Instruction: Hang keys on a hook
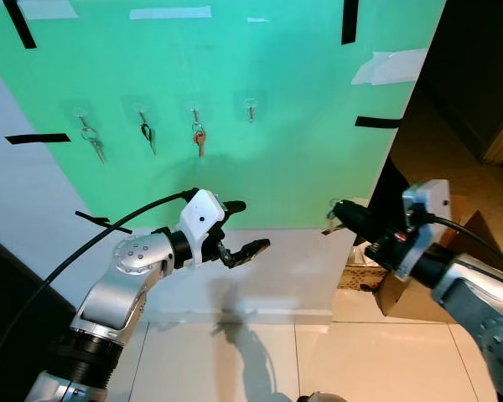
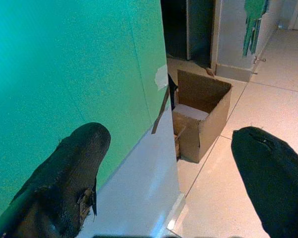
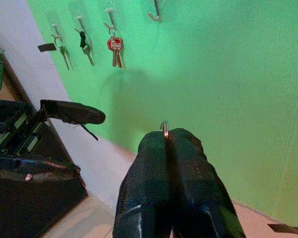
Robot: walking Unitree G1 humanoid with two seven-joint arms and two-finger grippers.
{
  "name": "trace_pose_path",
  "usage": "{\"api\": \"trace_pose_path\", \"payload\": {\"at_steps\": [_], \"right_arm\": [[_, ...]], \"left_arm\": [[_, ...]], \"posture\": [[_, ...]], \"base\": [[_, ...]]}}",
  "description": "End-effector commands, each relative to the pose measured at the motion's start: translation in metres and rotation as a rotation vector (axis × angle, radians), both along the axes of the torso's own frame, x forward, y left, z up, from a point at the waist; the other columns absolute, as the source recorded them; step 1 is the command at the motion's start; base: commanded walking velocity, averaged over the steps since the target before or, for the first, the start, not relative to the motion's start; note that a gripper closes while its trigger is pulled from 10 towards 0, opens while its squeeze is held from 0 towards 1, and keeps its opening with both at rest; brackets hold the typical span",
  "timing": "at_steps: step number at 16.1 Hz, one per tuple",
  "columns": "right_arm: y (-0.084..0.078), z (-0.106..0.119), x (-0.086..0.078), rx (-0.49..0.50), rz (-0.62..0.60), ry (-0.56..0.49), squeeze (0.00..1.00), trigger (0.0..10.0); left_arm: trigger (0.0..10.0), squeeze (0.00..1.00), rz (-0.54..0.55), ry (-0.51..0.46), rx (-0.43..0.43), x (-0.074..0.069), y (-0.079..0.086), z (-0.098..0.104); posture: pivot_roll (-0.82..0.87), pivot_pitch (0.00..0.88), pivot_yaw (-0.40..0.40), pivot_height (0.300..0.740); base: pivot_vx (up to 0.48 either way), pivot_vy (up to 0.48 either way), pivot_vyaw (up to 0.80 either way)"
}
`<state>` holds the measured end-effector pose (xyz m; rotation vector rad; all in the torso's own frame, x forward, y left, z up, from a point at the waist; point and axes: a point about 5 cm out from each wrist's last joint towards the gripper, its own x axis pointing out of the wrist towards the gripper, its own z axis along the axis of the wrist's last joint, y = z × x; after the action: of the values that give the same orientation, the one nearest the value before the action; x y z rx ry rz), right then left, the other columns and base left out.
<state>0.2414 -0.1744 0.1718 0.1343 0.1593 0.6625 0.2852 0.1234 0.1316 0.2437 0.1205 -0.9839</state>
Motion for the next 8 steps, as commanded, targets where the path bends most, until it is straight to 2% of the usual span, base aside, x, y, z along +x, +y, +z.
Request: {"api": "trace_pose_path", "payload": {"at_steps": [1,5,6,8], "right_arm": [[0.002,0.004,0.003,0.011,0.006,-0.025,0.00,10.0],[0.013,0.011,0.004,0.034,0.080,-0.058,0.00,10.0],[0.021,0.013,0.005,0.045,0.110,-0.069,0.00,10.0],[0.029,0.016,0.012,0.067,0.085,-0.091,0.00,10.0]], "left_arm": [[10.0,0.00,-0.005,-0.013,0.010,0.000,0.002,0.005],[10.0,0.00,-0.005,-0.014,0.015,0.000,0.003,0.007],[10.0,0.00,0.017,-0.031,0.019,0.002,0.006,0.008],[10.0,0.00,0.102,-0.081,0.031,0.011,0.014,0.011]], "posture": [[-0.17,0.000,0.071,0.740],[-0.17,0.000,0.084,0.740],[-0.18,0.000,0.091,0.740],[-0.18,0.000,0.091,0.740]], "base": [[0.000,0.000,0.00],[0.000,0.000,0.00],[0.000,0.000,0.00],[0.000,0.000,0.00]]}}
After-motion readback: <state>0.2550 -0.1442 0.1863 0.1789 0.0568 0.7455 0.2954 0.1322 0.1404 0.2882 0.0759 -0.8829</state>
